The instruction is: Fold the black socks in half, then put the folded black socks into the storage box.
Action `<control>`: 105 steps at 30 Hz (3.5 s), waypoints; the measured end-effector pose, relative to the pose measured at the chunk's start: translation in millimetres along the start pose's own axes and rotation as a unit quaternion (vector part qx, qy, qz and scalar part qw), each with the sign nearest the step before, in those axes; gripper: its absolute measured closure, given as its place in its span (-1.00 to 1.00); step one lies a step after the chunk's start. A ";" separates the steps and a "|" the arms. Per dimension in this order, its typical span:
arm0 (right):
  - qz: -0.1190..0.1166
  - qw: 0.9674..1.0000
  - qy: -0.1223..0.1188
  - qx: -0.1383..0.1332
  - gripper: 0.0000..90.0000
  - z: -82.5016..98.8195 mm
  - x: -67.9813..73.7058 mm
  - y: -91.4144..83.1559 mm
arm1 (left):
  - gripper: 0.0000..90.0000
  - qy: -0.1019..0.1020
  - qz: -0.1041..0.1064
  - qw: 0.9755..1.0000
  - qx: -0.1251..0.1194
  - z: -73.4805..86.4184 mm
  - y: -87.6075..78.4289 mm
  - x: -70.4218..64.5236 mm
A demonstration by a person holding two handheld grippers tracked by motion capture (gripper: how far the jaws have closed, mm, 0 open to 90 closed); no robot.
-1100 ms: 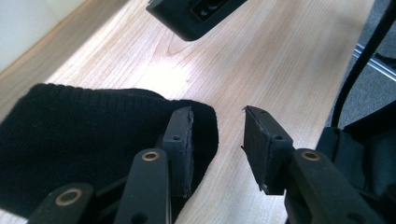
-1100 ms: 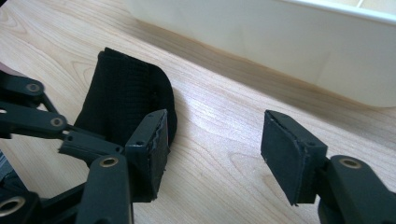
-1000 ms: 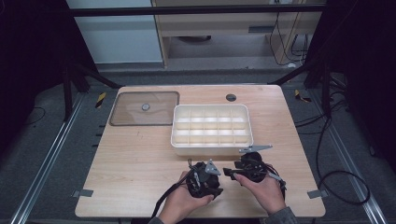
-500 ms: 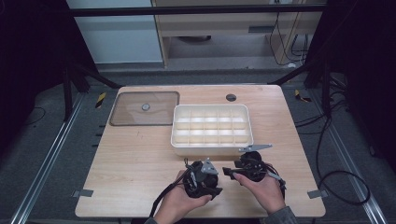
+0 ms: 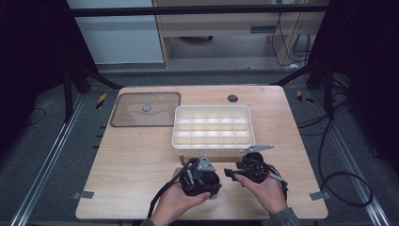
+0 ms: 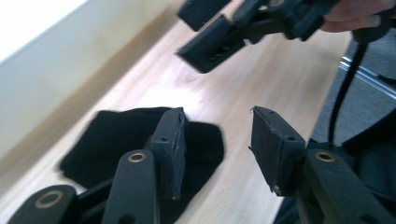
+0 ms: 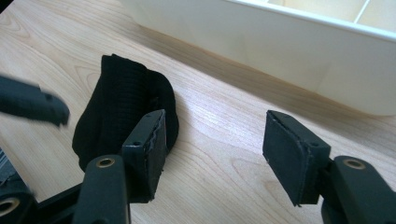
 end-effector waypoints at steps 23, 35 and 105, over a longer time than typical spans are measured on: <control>-0.020 0.999 -0.015 0.027 -0.32 -19.6 47.2 25.6 | -0.79 -0.090 -0.108 0.990 0.016 97.0 -52.5 85.7; -0.013 0.999 -0.017 0.048 -0.18 -23.1 53.8 44.6 | -0.84 -0.152 -0.158 0.976 0.007 154.4 -70.8 125.7; -0.038 0.994 0.015 0.101 0.30 5.8 60.1 80.7 | -0.80 -0.197 -0.165 0.966 0.003 191.7 -64.1 143.6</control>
Point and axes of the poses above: each handheld gripper's, and its own axes: y roughly forward along the jaws, z roughly out of its underside, x roughly to its left, the point moved 7 cm from there along y, roughly forward along the jaws, and after that the axes turned 8 degrees about y, right-handed, at the moved point
